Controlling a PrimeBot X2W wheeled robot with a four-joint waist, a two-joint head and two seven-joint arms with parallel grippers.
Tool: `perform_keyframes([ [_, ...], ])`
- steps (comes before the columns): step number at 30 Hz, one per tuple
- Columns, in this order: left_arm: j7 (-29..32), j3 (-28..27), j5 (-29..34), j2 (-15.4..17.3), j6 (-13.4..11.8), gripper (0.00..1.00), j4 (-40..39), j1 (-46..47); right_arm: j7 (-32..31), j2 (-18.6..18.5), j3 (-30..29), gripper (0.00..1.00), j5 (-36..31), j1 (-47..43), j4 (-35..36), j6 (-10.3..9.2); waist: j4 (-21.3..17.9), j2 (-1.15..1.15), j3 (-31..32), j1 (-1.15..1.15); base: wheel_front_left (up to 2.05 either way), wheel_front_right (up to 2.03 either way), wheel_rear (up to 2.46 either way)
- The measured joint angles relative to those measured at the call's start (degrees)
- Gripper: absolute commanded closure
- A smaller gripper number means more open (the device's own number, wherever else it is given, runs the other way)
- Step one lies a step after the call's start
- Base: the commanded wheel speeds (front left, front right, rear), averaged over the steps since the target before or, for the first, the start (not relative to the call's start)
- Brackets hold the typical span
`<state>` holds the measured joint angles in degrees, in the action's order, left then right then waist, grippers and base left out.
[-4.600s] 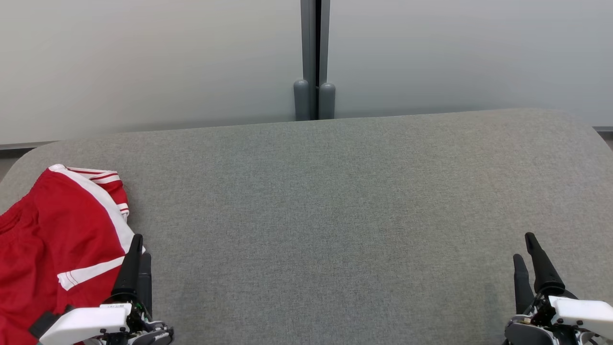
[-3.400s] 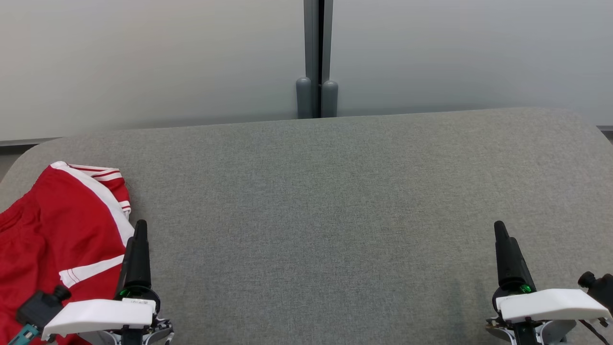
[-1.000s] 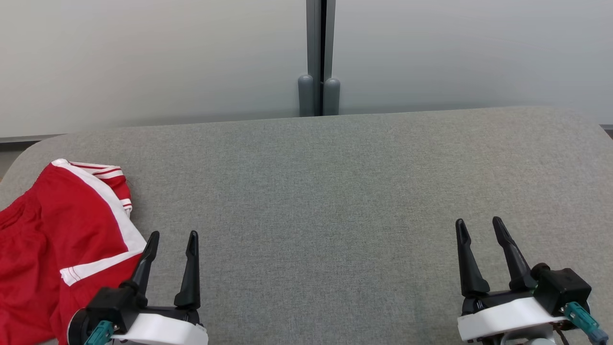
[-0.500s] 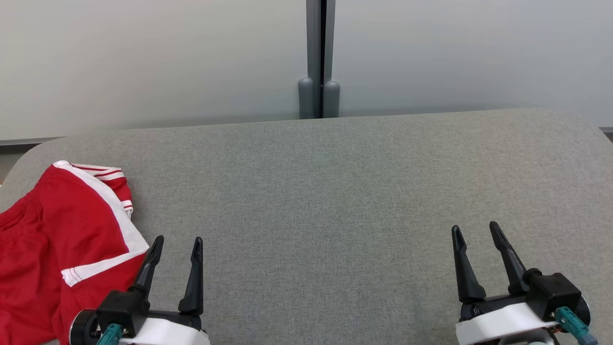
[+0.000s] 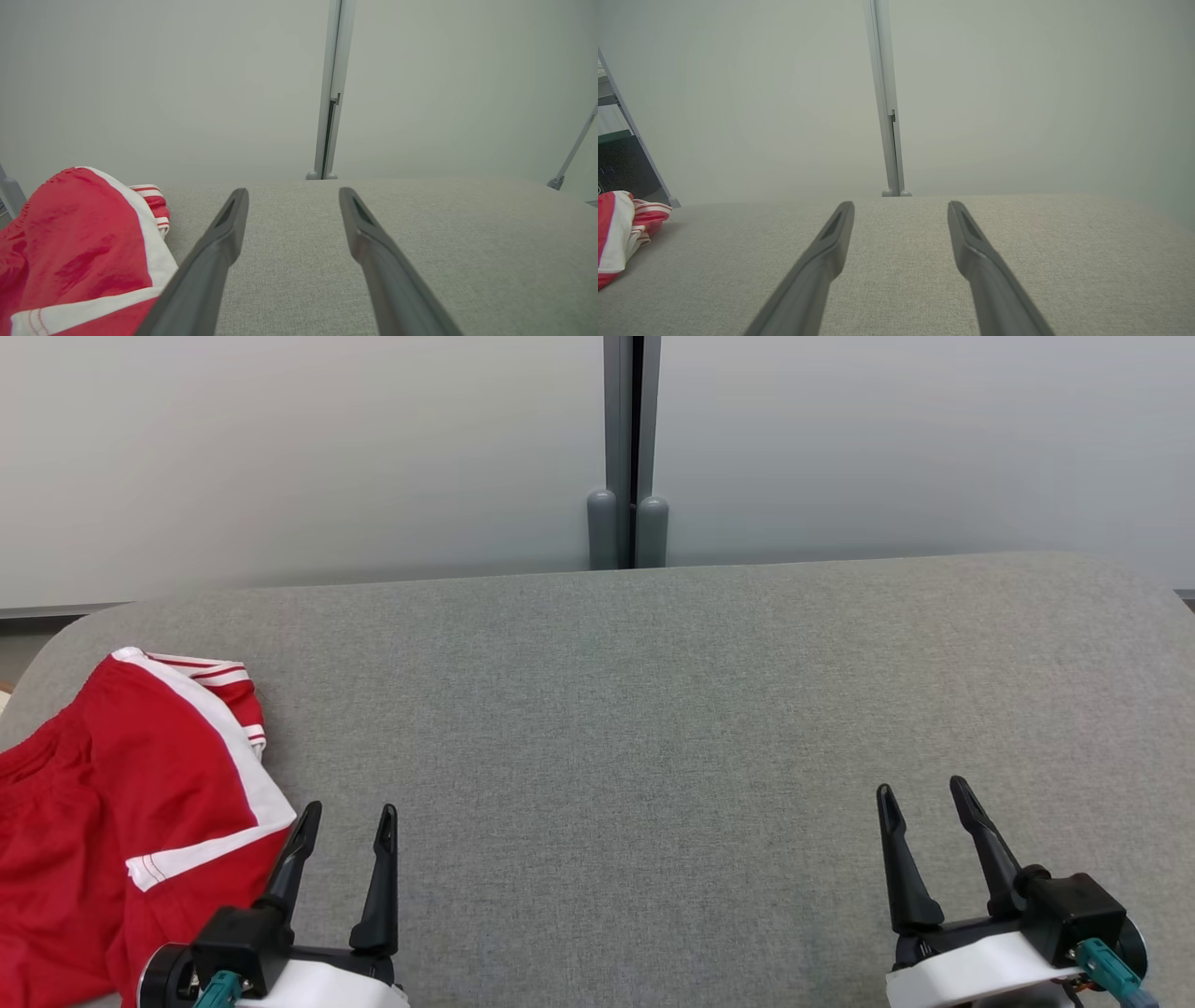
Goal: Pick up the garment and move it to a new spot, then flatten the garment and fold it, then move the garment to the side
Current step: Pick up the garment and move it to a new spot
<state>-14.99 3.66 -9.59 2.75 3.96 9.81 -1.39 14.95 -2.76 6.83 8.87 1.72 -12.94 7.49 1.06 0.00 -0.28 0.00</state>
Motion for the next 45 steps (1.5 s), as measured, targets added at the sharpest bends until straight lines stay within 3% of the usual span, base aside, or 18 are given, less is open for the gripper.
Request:
perform_keyframes([
  [9, 0.00, 0.33, -0.37, 0.00, -0.37, 0.00, 0.16, -0.21, 0.01, -0.01, 0.66, 0.00, -1.13, -0.51, -0.11, 0.00, 1.79, 0.00, -0.03, 0.00, 0.00, 0.00, 0.00],
  [35, -0.15, -2.52, -0.10, 0.01, -1.26, 0.00, -0.08, -3.14, 0.01, -0.01, 2.35, 0.00, 0.09, -3.25, -0.82, 0.00, 22.98, 0.00, 1.76, 0.00, 0.00, 0.00, 0.00],
  [45, -0.15, -5.26, 0.98, 0.03, -0.46, 0.00, -0.87, -0.12, 0.01, -0.01, 2.01, 0.00, -0.74, -2.25, -0.60, 0.00, 26.43, 0.00, -1.57, 0.00, 0.00, 0.00, 0.00],
])
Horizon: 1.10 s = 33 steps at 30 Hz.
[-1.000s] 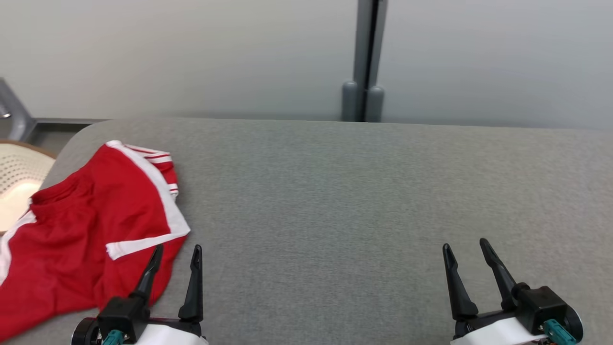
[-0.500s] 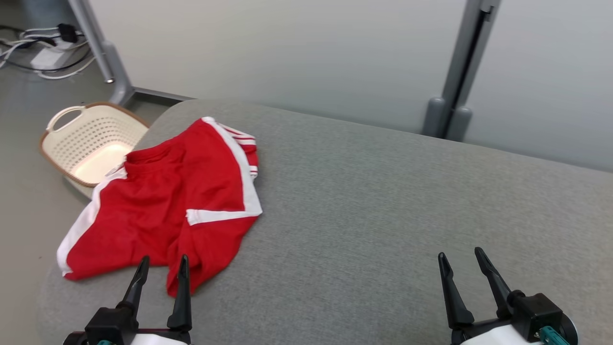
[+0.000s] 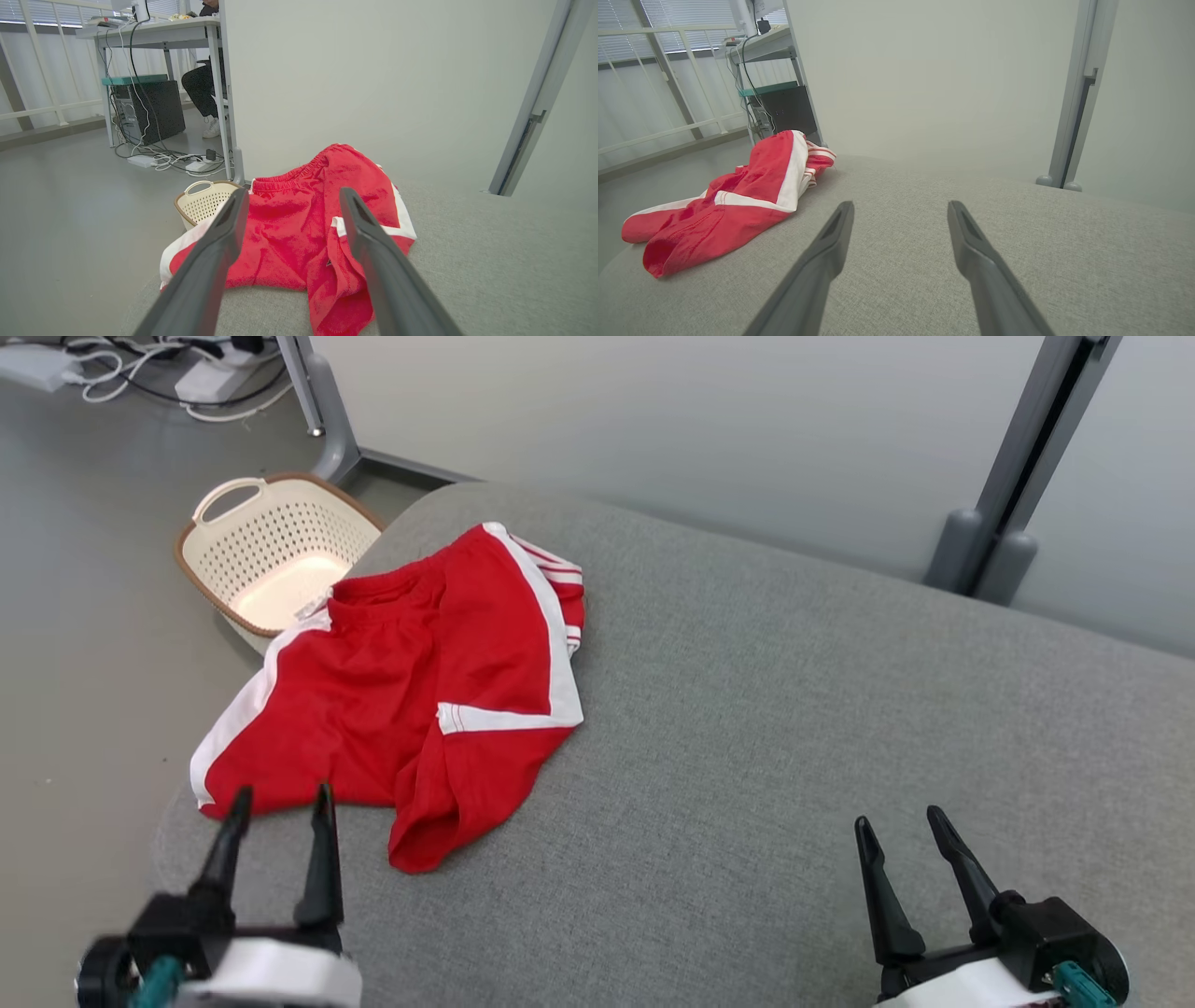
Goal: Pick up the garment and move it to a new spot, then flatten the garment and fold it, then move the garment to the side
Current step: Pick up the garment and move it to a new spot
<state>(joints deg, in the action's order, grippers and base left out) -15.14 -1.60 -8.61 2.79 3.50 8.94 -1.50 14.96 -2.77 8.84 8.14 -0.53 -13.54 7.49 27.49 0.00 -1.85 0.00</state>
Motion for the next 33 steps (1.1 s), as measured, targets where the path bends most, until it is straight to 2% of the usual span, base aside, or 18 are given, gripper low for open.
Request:
perform_keyframes([
  [6, -0.01, -3.13, 2.02, 1.15, 2.53, 0.00, 2.42, 12.43, 0.00, 0.01, -1.23, 0.00, -4.14, 1.56, -0.33, 0.00, 0.32, 0.00, -4.81, 0.00, 0.00, 0.00, 0.00],
  [13, 1.04, -3.38, 2.54, 6.77, 2.90, 0.00, 26.06, 31.34, 0.01, -1.00, -2.43, 0.00, -8.24, 5.57, 0.20, 0.01, -0.89, 0.00, -11.86, 0.00, 0.00, 0.00, 0.00],
  [19, 7.06, -4.65, 1.37, 10.93, 2.67, 0.00, 42.09, 46.46, 0.00, -3.47, -3.72, 0.00, -8.77, 7.96, 1.24, 0.01, -3.33, 0.00, -17.82, 0.00, 0.00, 0.00, 0.00],
  [23, 9.87, -4.24, 1.51, 12.87, 2.48, 0.00, 49.85, 52.35, 0.19, -4.08, -4.49, 0.00, -8.95, 9.25, 2.58, 0.05, -5.42, 0.00, -21.41, 0.00, 0.00, 0.00, 0.00],
  [28, 13.47, -3.89, 0.97, 13.52, 2.56, 0.00, 57.48, 57.20, 0.44, -4.03, -4.37, 0.00, -9.14, 10.70, 4.12, 0.11, -7.88, 0.00, -25.18, 0.00, 0.00, 0.00, 0.00],
  [33, 16.13, -4.88, -1.00, 14.15, 2.71, 0.00, 61.41, 59.45, 0.58, -3.69, -4.00, 0.00, -9.20, 11.83, 5.28, 0.19, -9.37, 0.00, -27.61, 0.00, 0.00, 0.00, 0.00],
])
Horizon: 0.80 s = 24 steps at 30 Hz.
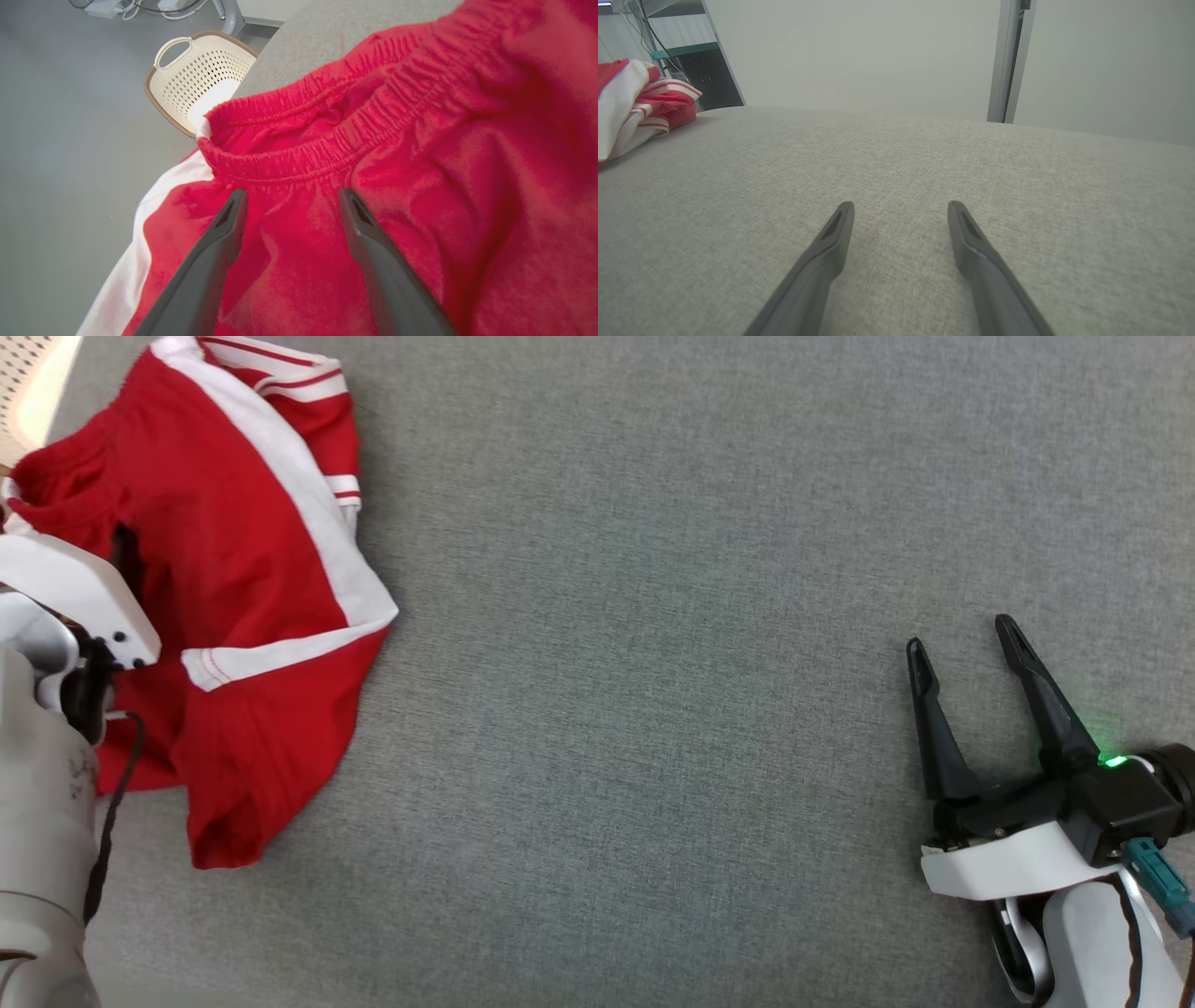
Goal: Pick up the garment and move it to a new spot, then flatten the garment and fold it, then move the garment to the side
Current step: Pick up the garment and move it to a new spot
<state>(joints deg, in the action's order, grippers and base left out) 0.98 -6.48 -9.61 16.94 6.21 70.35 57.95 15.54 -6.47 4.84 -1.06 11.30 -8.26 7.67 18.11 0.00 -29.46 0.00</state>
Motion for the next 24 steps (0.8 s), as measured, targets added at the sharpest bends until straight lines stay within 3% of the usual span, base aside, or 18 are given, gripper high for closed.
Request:
perform_keyframes([
  [4, 4.58, 0.23, -1.24, -0.96, 0.75, 0.00, 2.00, 0.07, 0.18, 0.23, 0.35, 0.00, 0.02, 0.81, 1.23, 0.00, -0.90, 0.00, -1.97, 0.00, 0.00, 0.00, 0.00],
  [9, 4.13, 0.26, -2.54, -0.34, 0.86, 0.00, 2.18, -0.80, 0.19, 0.41, 0.38, 0.00, 0.02, 1.65, 1.79, 0.00, -1.36, 0.00, -3.12, 0.00, 0.00, 0.00, 0.00],
  [10, 4.35, 0.24, -2.91, -0.33, 0.86, 0.57, 2.14, -1.05, 0.19, 0.42, 0.40, 0.00, 0.02, 1.74, 1.80, 0.01, -1.40, 0.00, -3.13, 0.00, 0.00, 0.00, 0.00],
  [11, 4.34, 0.22, -3.16, -0.30, 0.87, 1.00, 2.14, -1.19, 0.19, 0.42, 0.38, 0.00, 0.03, 1.81, 1.78, 0.00, -1.42, 0.00, -3.09, 0.00, 0.00, 0.00, 0.00],
  [14, 1.87, 0.88, -3.05, -0.01, 1.24, 1.00, 2.26, -1.99, 0.18, 0.41, 0.34, 0.00, 0.35, 2.18, 1.47, 0.01, -1.46, 0.00, -2.66, 0.00, 0.00, 0.00, 0.00],
  [18, -6.77, 0.23, -4.13, 0.83, 1.24, 1.00, 1.13, -3.59, 0.02, 0.59, -0.02, 0.00, 0.69, 2.44, 0.33, 0.00, -1.52, 0.00, -1.21, 0.00, 0.00, 0.00, 0.00],
  [21, -13.21, -0.48, -5.26, 1.66, 1.26, 1.00, -0.64, -3.54, -0.12, 0.88, -0.56, 0.00, 1.10, 2.07, -0.60, -0.02, -1.37, 0.00, 0.57, 0.00, 0.00, 0.00, 0.00],
  [24, -15.72, -0.10, -5.64, 3.01, 1.26, 1.00, -5.09, -4.24, -0.30, 1.59, -0.75, 0.00, 1.64, 1.06, -2.00, -0.11, -1.12, 0.00, 3.83, 0.00, 0.00, 0.00, 0.00],
])
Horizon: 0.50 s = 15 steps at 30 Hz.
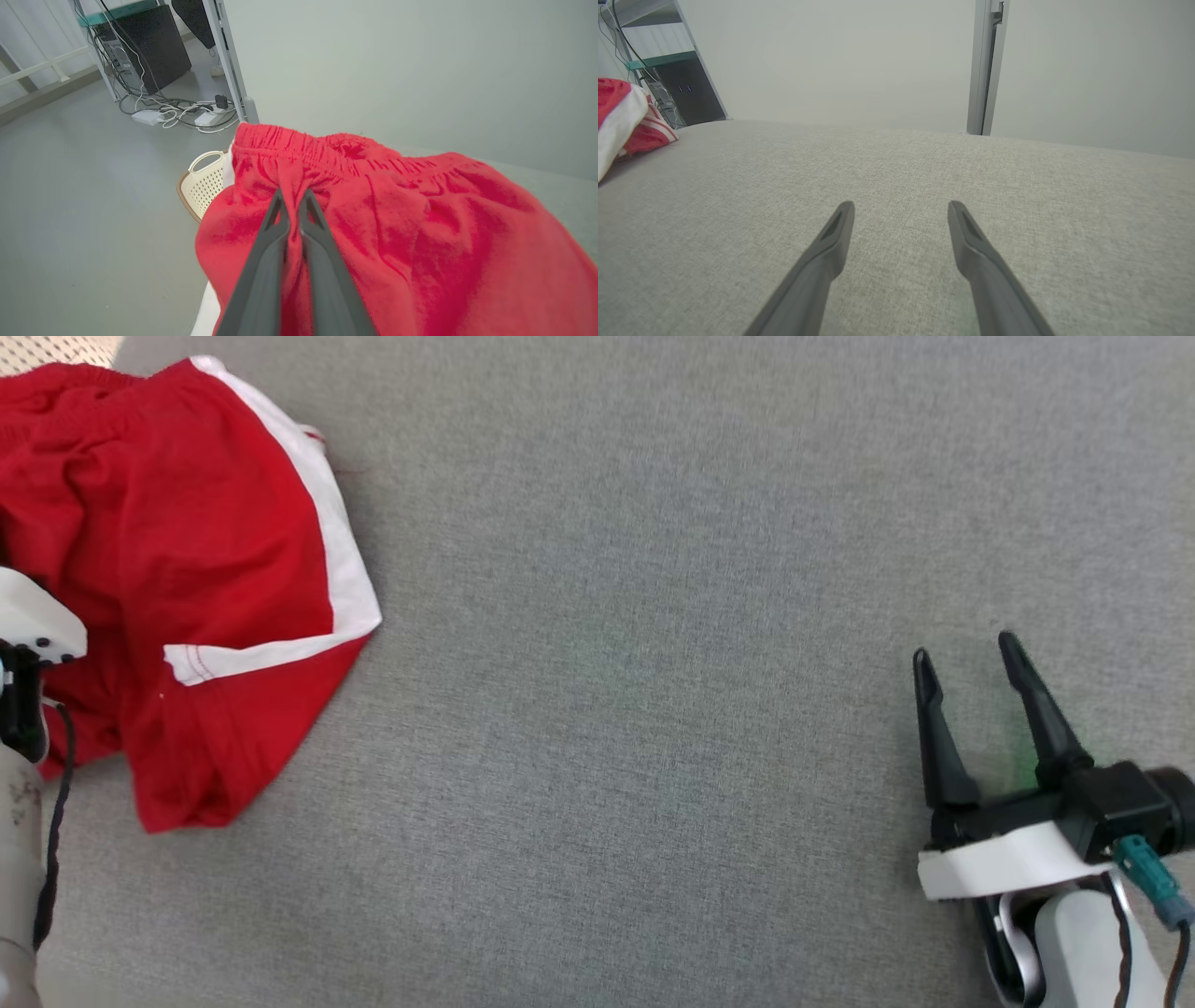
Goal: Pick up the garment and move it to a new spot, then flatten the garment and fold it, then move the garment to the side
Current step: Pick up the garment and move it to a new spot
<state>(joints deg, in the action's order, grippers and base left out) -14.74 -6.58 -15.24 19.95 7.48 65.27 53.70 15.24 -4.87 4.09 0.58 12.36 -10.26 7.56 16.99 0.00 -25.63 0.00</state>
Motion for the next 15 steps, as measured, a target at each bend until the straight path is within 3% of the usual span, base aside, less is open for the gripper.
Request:
perform_keyframes([
  [8, -0.25, 0.76, -0.23, 2.21, 0.00, 1.00, -22.85, -6.62, -0.11, 1.76, 0.90, 0.00, 2.49, -2.29, -1.88, 0.00, -0.18, 0.00, 8.20, 0.00, 0.00, 0.00, 0.00],
  [15, -0.34, 4.44, 1.25, 5.58, 0.00, 1.00, -33.97, -9.58, -0.11, 2.01, 2.61, 0.00, 7.66, -4.22, -2.37, -0.01, -2.57, 0.00, 15.33, 0.00, 0.00, 0.00, 0.00],
])
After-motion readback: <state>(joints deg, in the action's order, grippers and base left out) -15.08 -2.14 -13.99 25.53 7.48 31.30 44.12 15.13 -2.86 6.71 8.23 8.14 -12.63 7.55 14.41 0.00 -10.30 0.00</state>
